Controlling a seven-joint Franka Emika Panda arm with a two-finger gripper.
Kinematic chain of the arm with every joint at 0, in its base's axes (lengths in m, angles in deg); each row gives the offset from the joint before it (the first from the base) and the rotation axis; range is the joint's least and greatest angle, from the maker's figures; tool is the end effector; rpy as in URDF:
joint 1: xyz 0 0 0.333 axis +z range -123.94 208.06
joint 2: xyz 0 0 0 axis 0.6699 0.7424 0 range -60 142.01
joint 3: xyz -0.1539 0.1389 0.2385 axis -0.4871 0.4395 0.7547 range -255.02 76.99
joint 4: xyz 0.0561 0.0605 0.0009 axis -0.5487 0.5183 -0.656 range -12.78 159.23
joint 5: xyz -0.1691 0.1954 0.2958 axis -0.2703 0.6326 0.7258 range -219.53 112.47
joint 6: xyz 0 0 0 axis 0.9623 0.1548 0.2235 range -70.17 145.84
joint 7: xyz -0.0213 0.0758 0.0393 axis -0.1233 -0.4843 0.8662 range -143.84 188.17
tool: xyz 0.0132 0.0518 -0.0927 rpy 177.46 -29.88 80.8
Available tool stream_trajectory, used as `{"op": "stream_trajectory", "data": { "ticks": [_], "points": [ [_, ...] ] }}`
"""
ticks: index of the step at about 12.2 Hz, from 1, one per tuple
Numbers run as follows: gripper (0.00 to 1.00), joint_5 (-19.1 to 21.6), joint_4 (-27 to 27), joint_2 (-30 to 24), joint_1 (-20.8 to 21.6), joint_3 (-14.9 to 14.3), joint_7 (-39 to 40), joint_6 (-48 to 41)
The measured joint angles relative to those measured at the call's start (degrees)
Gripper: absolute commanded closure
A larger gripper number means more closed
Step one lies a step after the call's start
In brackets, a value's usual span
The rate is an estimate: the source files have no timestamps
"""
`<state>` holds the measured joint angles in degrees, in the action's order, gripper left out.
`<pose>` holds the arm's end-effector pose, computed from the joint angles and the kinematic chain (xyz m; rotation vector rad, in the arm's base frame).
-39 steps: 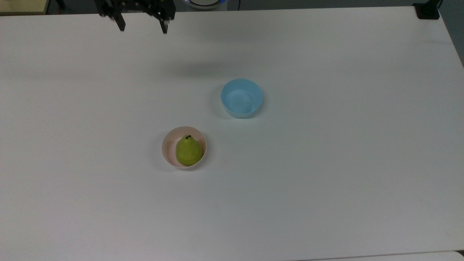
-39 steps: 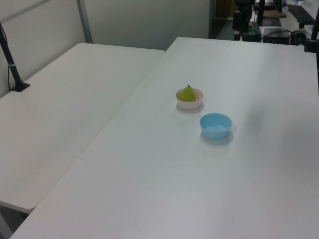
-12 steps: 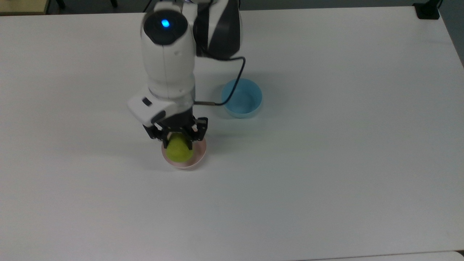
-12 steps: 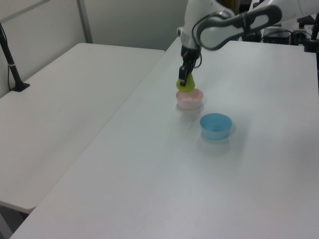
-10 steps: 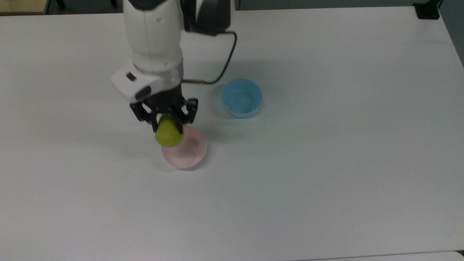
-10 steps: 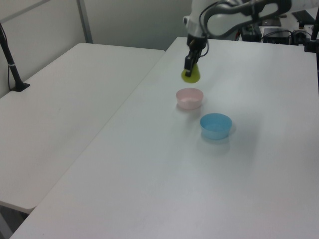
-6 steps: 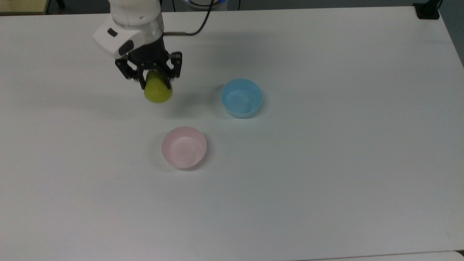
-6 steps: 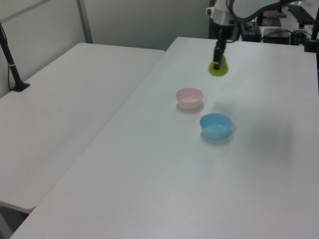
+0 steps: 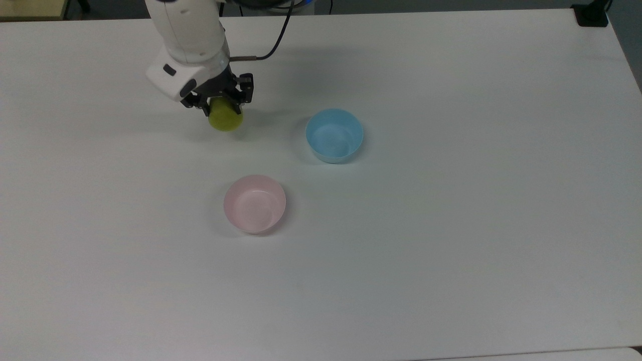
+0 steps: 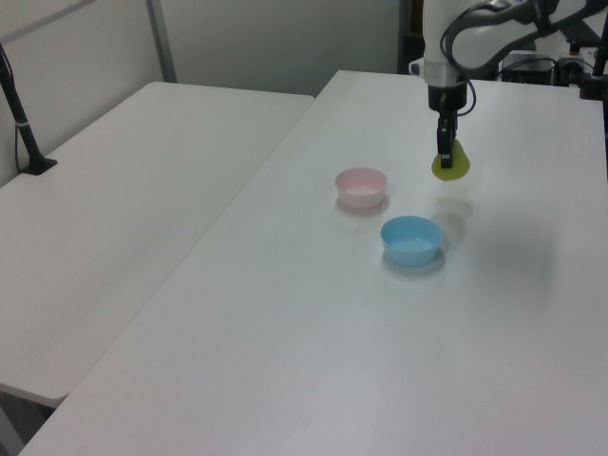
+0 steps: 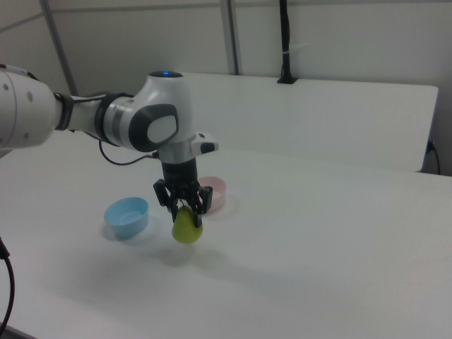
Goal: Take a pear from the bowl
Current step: 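Lift the held pear up and away from the pink bowl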
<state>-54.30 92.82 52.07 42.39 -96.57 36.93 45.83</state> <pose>0.5865 -0.0723 0.3881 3.1119 0.2168 -0.1604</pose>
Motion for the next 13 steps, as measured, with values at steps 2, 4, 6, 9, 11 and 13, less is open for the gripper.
{"op": "stream_trajectory", "data": {
  "ticks": [2,4,6,9,11,13],
  "points": [
    [0.52,-1.2,0.0,2.1,0.0,0.0,0.0,0.1],
    [0.3,-1.8,0.0,3.7,0.0,0.0,0.0,0.6],
    [0.0,-2.1,0.0,4.3,0.0,0.0,0.0,0.6],
    [0.0,-2.2,-0.2,4.5,0.0,0.0,0.0,0.6],
    [0.0,-2.2,-2.0,3.9,0.0,0.0,0.0,0.4],
    [0.0,-2.2,-5.4,-0.7,-0.1,-0.2,-1.4,-4.0]
  ]
}}
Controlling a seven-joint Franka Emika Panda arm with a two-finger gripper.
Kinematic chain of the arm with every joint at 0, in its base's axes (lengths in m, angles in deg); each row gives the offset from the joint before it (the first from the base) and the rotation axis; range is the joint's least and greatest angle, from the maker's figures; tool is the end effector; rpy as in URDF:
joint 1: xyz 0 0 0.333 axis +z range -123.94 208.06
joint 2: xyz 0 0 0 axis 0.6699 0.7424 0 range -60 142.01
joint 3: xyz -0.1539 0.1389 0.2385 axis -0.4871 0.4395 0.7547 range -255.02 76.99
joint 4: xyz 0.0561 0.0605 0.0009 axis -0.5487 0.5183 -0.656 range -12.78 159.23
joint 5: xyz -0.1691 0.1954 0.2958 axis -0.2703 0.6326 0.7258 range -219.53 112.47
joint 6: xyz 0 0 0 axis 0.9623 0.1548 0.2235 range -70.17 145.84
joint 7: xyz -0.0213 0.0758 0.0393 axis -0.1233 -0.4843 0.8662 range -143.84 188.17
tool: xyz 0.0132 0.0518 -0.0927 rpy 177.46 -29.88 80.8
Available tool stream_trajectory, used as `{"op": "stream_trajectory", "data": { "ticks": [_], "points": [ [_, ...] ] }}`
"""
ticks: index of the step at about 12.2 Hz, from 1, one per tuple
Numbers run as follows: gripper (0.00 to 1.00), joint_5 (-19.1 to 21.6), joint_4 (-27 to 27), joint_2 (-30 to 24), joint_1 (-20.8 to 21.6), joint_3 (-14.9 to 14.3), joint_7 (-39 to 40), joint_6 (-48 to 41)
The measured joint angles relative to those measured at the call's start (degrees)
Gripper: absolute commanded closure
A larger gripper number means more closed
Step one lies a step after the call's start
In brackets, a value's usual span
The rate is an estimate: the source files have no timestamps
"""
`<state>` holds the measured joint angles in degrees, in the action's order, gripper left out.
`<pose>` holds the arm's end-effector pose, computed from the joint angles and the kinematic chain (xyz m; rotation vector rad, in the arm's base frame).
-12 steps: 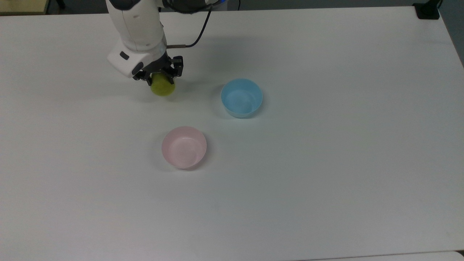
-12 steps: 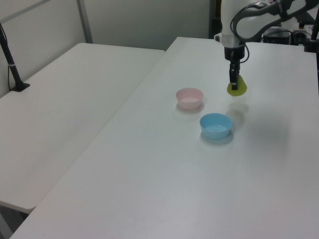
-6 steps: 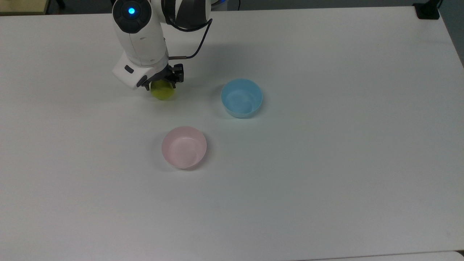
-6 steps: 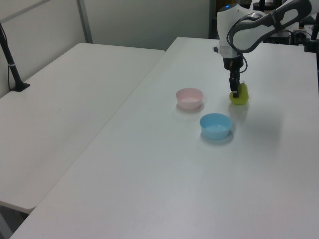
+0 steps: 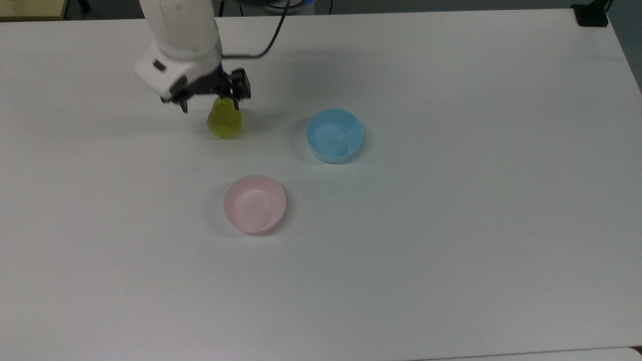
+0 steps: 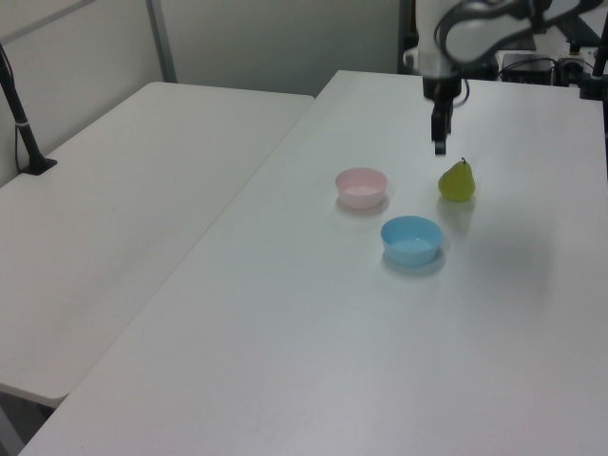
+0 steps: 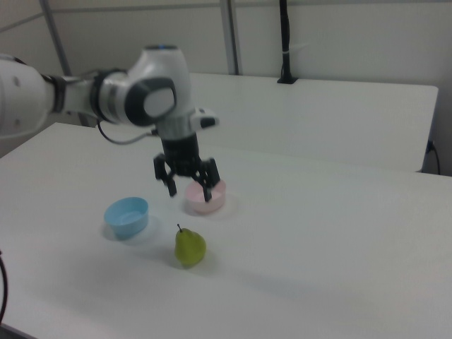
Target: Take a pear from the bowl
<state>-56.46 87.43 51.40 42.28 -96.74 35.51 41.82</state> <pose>0.5975 -0.0785 0.4328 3.0745 0.1897 -0.1136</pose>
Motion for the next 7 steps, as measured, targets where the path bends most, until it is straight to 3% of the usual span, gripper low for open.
{"op": "stream_trajectory", "data": {
  "ticks": [3,7],
  "points": [
    [0.0,0.0,-4.2,-8.4,1.0,0.2,-6.1,-10.5],
    [0.0,0.6,-11.1,-10.0,1.4,0.2,-7.5,-20.2]
  ]
}}
